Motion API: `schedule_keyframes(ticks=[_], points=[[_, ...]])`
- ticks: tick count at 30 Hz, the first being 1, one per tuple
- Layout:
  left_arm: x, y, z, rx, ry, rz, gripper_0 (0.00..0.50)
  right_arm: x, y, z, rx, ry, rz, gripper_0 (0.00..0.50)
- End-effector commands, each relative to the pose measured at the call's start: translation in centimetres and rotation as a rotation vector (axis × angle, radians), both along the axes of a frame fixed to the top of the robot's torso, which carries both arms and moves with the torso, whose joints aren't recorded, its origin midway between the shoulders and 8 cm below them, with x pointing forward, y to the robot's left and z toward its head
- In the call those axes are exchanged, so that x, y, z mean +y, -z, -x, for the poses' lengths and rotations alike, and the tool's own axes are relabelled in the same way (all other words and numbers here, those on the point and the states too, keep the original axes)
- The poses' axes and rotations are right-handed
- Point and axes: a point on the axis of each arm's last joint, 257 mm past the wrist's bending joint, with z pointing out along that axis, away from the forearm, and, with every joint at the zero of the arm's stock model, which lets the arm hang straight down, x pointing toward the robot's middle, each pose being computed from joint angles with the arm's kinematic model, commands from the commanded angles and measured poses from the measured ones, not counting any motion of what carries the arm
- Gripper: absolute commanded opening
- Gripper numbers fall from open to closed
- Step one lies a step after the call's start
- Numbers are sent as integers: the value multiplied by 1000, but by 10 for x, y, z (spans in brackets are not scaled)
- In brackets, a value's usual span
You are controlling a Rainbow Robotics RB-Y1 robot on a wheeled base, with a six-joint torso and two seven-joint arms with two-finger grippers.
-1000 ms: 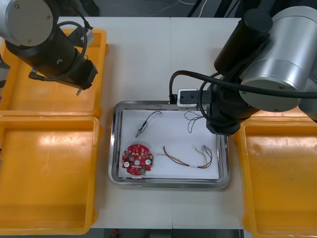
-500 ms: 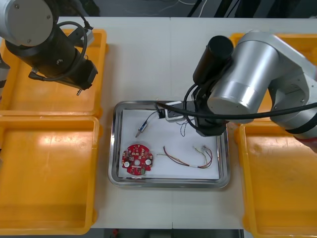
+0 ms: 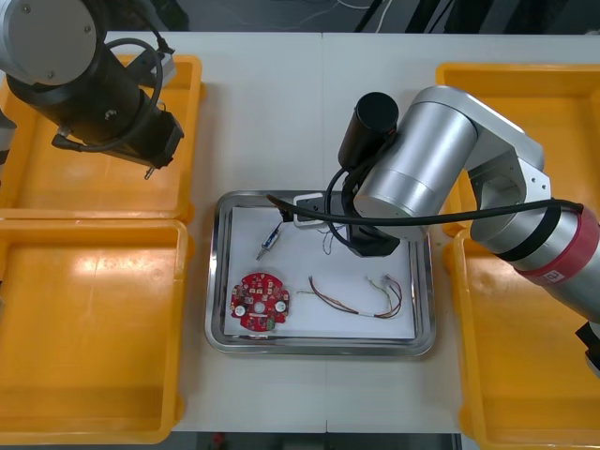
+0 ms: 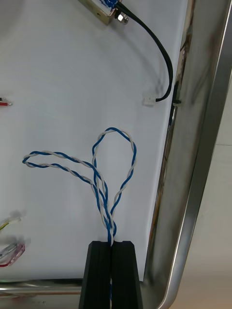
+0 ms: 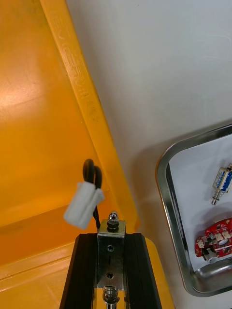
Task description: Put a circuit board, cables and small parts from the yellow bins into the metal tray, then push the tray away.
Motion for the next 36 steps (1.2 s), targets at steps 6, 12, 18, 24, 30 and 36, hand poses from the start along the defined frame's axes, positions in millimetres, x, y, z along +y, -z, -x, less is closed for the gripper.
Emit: schedule_keyframes(ticks=[6,12,18,24,30,36], points=[[14,-14,1,-26,-48,15,1,6,32,-2,-16,-24,9,0],[14,-14,0,-28,-48,16,2,5,45,-6,-9,-14,-4,0],[14,-14,0,-28,-48,16,3,4,51,-8,-10,-7,-14,0],[15,-14,0,-28,-51,16,2,5,49,-7,-15,-4,-19,474],[15,-15,0,-30,-51,15,1,7,44,-5,-19,0,-24,500],[15,-15,0,-28,-51,16,3,6,32,6,-25,1,2,500]])
